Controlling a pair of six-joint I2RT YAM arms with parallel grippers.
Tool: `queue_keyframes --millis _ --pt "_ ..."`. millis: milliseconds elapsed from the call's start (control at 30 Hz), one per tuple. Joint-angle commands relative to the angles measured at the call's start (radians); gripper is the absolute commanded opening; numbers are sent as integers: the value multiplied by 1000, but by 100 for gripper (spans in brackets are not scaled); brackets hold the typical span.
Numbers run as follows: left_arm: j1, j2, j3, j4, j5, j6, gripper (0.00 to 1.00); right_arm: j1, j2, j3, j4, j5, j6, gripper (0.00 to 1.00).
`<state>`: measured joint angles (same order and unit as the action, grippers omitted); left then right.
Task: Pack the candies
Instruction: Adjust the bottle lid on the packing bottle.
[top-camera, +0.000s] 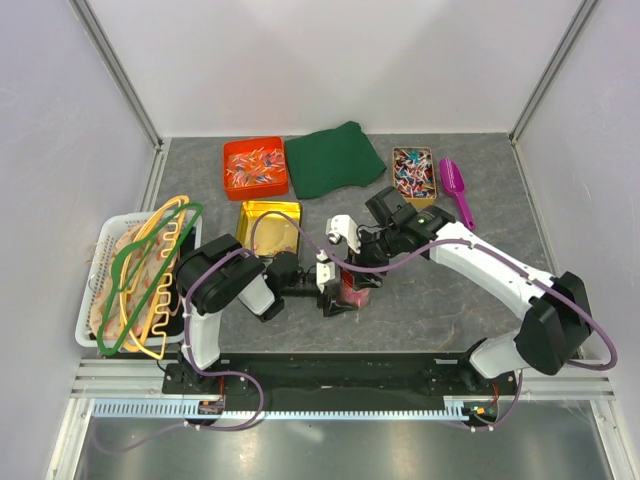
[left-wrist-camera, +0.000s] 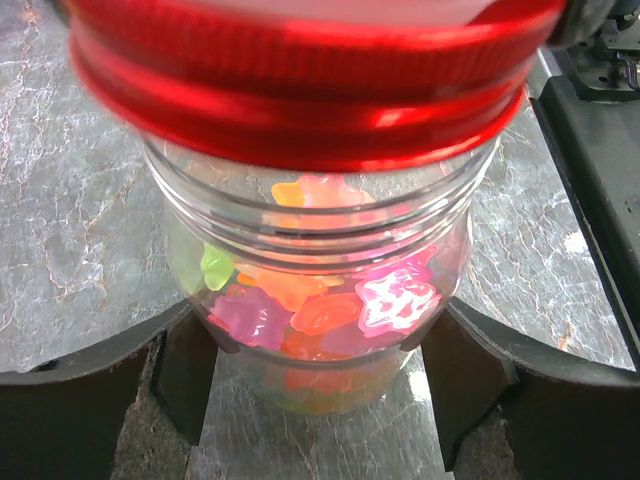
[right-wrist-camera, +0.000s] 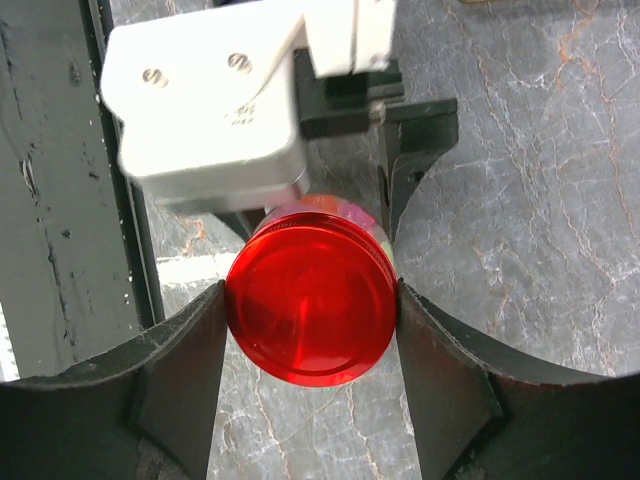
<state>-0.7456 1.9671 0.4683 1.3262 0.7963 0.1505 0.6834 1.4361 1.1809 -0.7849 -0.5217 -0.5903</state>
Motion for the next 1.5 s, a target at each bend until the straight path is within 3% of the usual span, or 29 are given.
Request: queue_keyframes --millis 0,200,733,1467 --pt "3 6 -7 85 4 24 80 7 44 57 -33 2 -17 60" --pt "3 4 -8 87 4 26 80 22 81 60 -39 2 -22 62" --pt "3 6 -8 90 4 26 80 22 -5 49 -77 16 -49 63" --pt "5 7 -10 94 3 27 80 22 52 25 -40 -41 -35 64"
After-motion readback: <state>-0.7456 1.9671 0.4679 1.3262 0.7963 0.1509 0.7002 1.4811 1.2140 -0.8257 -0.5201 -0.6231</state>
